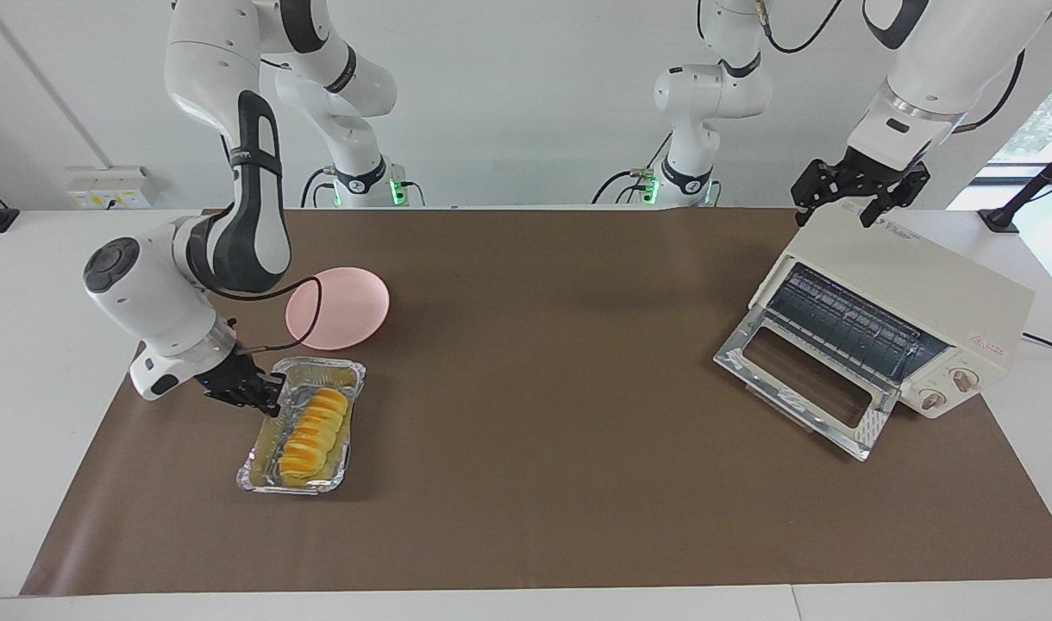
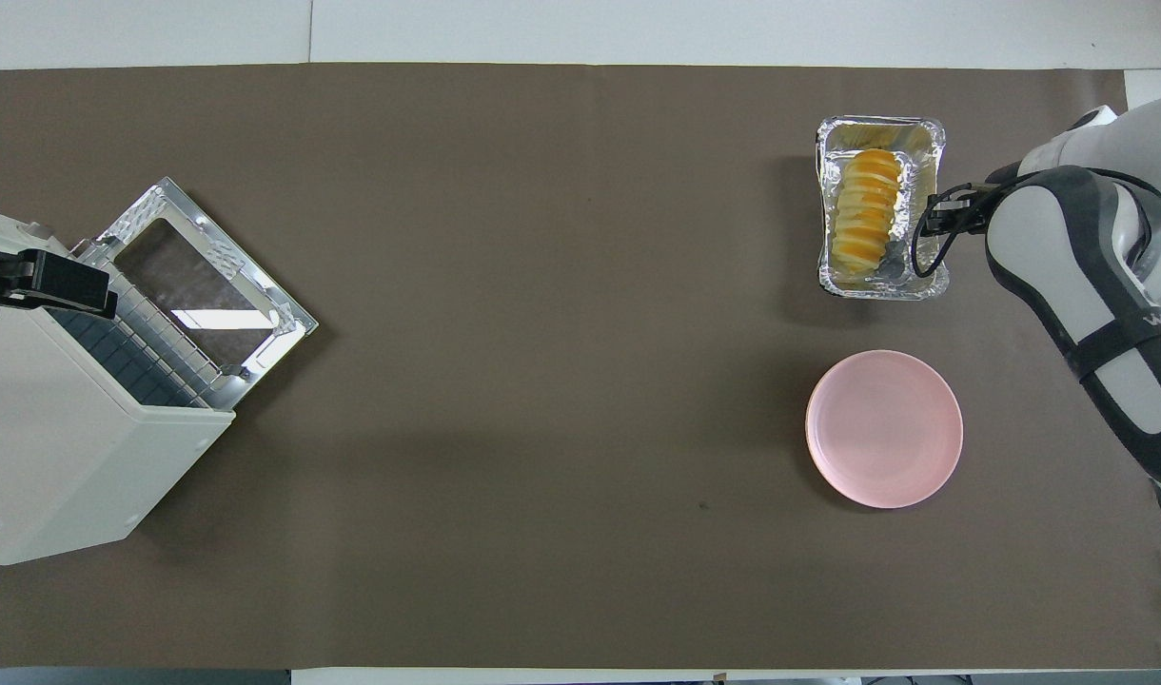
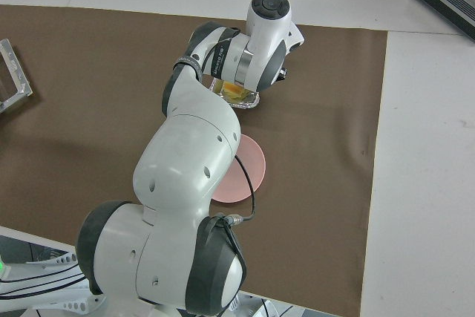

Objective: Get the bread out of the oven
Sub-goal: 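Drag the foil tray beyond the pink plate with the right gripper, then grasp the yellow bread slices in the tray with the right gripper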

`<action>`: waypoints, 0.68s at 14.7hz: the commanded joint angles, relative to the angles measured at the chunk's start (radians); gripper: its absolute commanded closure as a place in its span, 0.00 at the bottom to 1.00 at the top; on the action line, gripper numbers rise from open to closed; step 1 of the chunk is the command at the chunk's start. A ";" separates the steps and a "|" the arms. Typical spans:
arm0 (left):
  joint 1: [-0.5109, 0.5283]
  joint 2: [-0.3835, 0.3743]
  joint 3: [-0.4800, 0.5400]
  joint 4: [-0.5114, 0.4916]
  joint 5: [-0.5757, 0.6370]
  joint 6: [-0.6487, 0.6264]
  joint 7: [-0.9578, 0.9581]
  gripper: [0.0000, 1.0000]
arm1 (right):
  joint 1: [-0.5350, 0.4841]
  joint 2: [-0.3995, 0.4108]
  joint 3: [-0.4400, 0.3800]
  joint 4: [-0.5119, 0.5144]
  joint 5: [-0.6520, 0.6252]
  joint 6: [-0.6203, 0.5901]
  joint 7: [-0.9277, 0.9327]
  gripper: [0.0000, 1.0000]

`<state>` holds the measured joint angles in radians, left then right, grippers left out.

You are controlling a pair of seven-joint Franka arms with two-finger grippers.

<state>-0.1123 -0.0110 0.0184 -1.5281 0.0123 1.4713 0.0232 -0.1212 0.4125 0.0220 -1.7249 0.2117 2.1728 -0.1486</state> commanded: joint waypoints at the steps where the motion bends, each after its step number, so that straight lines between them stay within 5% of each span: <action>1: 0.008 -0.003 -0.005 -0.004 0.000 -0.006 0.007 0.00 | -0.005 -0.040 0.006 -0.080 0.011 0.035 -0.034 1.00; 6: 0.008 -0.003 -0.005 -0.004 0.000 -0.006 0.007 0.00 | 0.005 -0.075 0.007 -0.189 0.011 0.094 -0.032 1.00; 7: 0.008 -0.003 -0.005 -0.004 0.000 -0.006 0.006 0.00 | 0.006 -0.075 0.007 -0.186 0.011 0.091 -0.026 0.70; 8: 0.008 -0.003 -0.005 -0.004 0.000 -0.006 0.006 0.00 | 0.006 -0.075 0.007 -0.177 0.011 0.087 -0.026 0.13; 9: 0.008 -0.003 -0.005 -0.004 0.001 -0.006 0.007 0.00 | 0.009 -0.076 0.009 -0.167 0.009 0.081 -0.026 0.00; 10: 0.008 -0.003 -0.005 -0.004 0.000 -0.006 0.007 0.00 | 0.023 -0.083 0.007 -0.142 0.006 0.064 -0.025 0.00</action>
<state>-0.1123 -0.0110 0.0184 -1.5281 0.0123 1.4713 0.0232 -0.1099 0.3665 0.0274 -1.8668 0.2116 2.2457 -0.1509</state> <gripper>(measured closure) 0.000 0.731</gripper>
